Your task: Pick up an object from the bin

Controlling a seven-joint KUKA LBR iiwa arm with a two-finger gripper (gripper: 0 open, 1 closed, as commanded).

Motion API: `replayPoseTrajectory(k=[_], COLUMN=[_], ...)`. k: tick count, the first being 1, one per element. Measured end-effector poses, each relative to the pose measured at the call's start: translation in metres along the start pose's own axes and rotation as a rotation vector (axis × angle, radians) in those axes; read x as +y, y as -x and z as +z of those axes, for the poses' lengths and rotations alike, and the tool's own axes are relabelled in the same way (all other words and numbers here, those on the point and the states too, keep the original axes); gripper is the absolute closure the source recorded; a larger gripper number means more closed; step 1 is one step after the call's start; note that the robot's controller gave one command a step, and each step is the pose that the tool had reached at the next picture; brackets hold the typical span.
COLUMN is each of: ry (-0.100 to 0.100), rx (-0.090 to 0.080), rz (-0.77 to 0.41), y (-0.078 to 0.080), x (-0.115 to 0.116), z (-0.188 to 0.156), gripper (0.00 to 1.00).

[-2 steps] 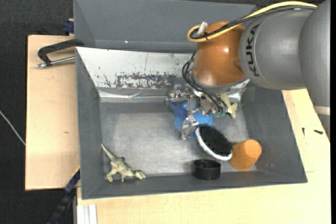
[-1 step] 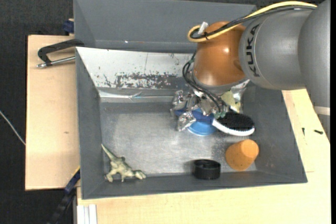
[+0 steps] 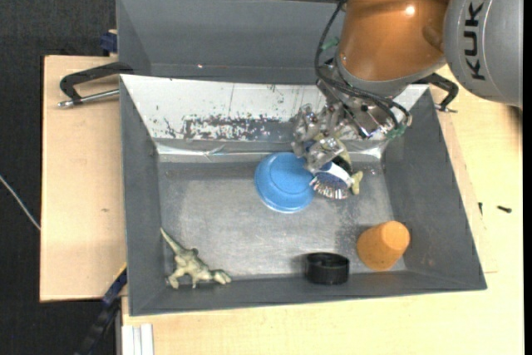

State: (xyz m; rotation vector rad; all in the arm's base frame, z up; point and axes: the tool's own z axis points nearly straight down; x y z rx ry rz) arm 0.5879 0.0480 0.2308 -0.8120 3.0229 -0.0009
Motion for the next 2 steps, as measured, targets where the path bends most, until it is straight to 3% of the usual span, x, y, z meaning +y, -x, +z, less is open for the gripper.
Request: replayPoseTrajectory(k=[1, 2], ry=[0.021, 0.009], rx=[0.011, 0.003], rz=[-0.82, -1.132], y=[0.0, 0.0], x=[0.001, 0.047], z=[0.072, -0.015], gripper=[1.0, 1.0])
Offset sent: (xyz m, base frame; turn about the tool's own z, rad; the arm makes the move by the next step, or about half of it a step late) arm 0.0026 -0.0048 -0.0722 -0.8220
